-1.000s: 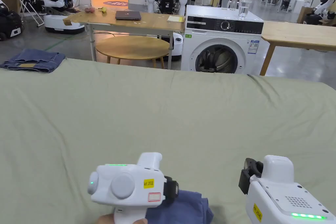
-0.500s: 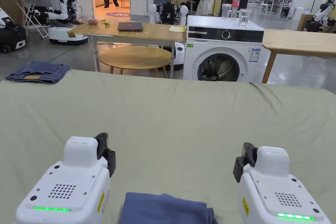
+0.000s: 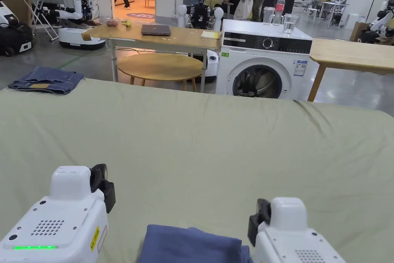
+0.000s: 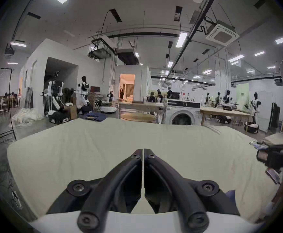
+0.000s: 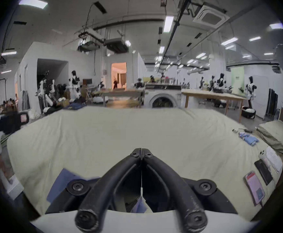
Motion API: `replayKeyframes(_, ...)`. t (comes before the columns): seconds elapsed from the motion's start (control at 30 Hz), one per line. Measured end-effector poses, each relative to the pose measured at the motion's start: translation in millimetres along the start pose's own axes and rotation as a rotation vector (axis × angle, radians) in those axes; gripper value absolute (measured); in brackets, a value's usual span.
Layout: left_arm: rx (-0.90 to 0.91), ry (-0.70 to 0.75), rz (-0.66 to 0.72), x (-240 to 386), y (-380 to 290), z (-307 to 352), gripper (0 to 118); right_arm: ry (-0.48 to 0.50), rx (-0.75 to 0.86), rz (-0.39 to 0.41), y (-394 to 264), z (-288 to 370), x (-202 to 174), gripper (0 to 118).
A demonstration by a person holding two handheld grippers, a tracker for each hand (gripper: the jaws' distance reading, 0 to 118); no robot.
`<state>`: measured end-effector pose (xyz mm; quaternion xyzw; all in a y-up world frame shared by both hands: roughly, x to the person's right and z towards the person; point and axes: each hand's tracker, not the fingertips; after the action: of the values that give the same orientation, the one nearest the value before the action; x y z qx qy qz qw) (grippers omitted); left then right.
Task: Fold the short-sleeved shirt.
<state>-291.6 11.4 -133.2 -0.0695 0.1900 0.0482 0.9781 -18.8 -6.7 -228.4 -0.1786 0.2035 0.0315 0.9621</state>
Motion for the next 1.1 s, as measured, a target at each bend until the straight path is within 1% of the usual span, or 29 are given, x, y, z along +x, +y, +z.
replayKeyframes(0.1, -0.038, -0.008, -0.006, -3, -5, 0, 0, 0.046, -0.133, 0.051, -27, -8, -15, 0)
replayKeyframes(0.2, -0.061, -0.008, -0.010, -7, -10, 2, 0, 0.057, -0.298, 0.064, -53, -31, -24, 0)
replayKeyframes(0.27, -0.084, -0.002, -0.010, -10, -12, 2, 0, 0.057, -0.419, 0.059, -71, -52, -24, 0)
replayKeyframes(0.3, -0.098, -0.006, -0.007, -13, -13, 2, 0, 0.037, -0.420, 0.075, -77, -57, -23, 0)
replayKeyframes(0.33, -0.112, -0.009, -0.005, -15, -14, 2, 0, 0.029, -0.376, 0.089, -77, -55, -21, 0)
replayKeyframes(0.37, -0.138, -0.013, -0.006, -18, -14, 3, 0, 0.034, -0.363, 0.097, -74, -54, -19, 0)
replayKeyframes(0.4, -0.155, -0.020, -0.005, -20, -14, 3, 0, 0.040, -0.381, 0.094, -70, -54, -17, 0)
replayKeyframes(0.47, -0.191, -0.045, 0.012, -28, -16, 5, 0, 0.063, -0.409, 0.054, -66, -57, -12, 0)
replayKeyframes(0.5, -0.213, -0.062, 0.027, -32, -16, 5, 0, 0.069, -0.413, 0.047, -67, -58, -9, 0)
replayKeyframes(0.53, -0.242, -0.088, 0.054, -37, -15, 4, 0, 0.070, -0.413, 0.046, -67, -58, -7, 0)
replayKeyframes(0.57, -0.306, -0.152, 0.099, -43, -13, 2, 0, 0.072, -0.413, 0.042, -68, -58, -6, 0)
replayKeyframes(0.6, -0.392, -0.232, 0.134, -51, -11, -4, 2, 0.074, -0.413, 0.041, -69, -57, -7, 0)
replayKeyframes(0.63, -0.483, -0.291, 0.171, -58, -10, -9, 21, 0.074, -0.411, 0.042, -69, -57, -7, 0)
replayKeyframes(0.67, -0.528, -0.347, 0.205, -63, -10, -16, 37, 0.074, -0.410, 0.046, -69, -55, -7, 0)
replayKeyframes(0.7, -0.596, -0.393, 0.217, -65, -11, -22, 46, 0.073, -0.411, 0.048, -69, -56, -8, 0)
replayKeyframes(0.73, -0.619, -0.421, 0.225, -67, -13, -27, 65, 0.072, -0.412, 0.050, -68, -56, -9, 0)
replayKeyframes(0.77, -0.662, -0.456, 0.224, -68, -15, -33, 78, 0.072, -0.414, 0.052, -68, -56, -9, 0)
replayKeyframes(0.8, -0.681, -0.489, 0.240, -69, -18, -38, 82, 0.073, -0.415, 0.051, -68, -56, -8, 0)
replayKeyframes(0.83, -0.697, -0.530, 0.267, -69, -19, -42, 82, 0.075, -0.416, 0.049, -68, -57, -8, 0)
replayKeyframes(0.93, -0.852, -0.672, 0.420, -75, -30, -72, 82, 0.084, -0.419, 0.035, -67, -58, -5, 0)
replayKeyframes(1.0, -0.904, -0.720, 0.472, -75, -43, -89, 82, 0.088, -0.422, 0.030, -67, -58, -4, 0)
replayKeyframes(1.07, -0.979, -0.731, 0.503, -67, -55, -103, 82, 0.090, -0.423, 0.026, -67, -58, -4, 0)
replayKeyframes(1.1, -1.023, -0.774, 0.523, -64, -61, -108, 82, 0.090, -0.423, 0.026, -67, -58, -4, 0)
